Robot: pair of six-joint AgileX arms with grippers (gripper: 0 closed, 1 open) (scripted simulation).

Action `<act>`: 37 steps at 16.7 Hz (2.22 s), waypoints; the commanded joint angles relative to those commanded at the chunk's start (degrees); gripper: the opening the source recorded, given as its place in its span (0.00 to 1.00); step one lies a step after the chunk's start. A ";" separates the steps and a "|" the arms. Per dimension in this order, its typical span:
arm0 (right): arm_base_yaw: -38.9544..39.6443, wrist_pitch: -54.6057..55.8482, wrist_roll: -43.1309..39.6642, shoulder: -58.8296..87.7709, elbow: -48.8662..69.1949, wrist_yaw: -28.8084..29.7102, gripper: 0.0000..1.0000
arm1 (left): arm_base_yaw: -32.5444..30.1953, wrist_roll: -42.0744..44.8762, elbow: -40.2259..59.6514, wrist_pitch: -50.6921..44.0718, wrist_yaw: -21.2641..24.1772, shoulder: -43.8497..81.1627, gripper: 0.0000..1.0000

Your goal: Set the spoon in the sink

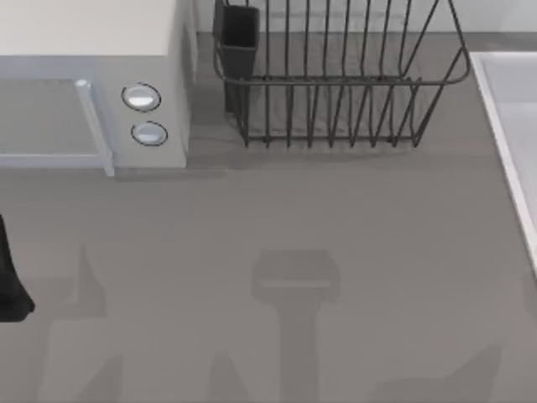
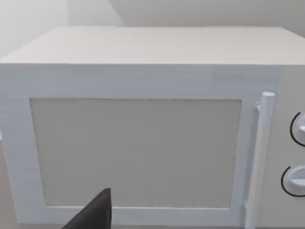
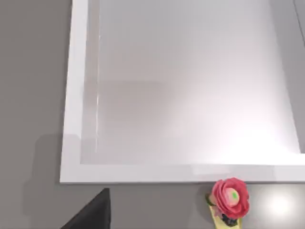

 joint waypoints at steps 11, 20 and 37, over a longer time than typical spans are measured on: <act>-11.45 -30.13 -12.03 40.64 25.68 -0.09 1.00 | 0.00 0.00 0.00 0.00 0.00 0.00 1.00; -11.69 -28.95 -12.34 43.17 25.29 -0.12 1.00 | 0.00 0.00 0.00 0.00 0.00 0.00 1.00; -11.57 -4.34 -11.98 54.83 12.54 -0.13 0.77 | 0.00 0.00 0.00 0.00 0.00 0.00 1.00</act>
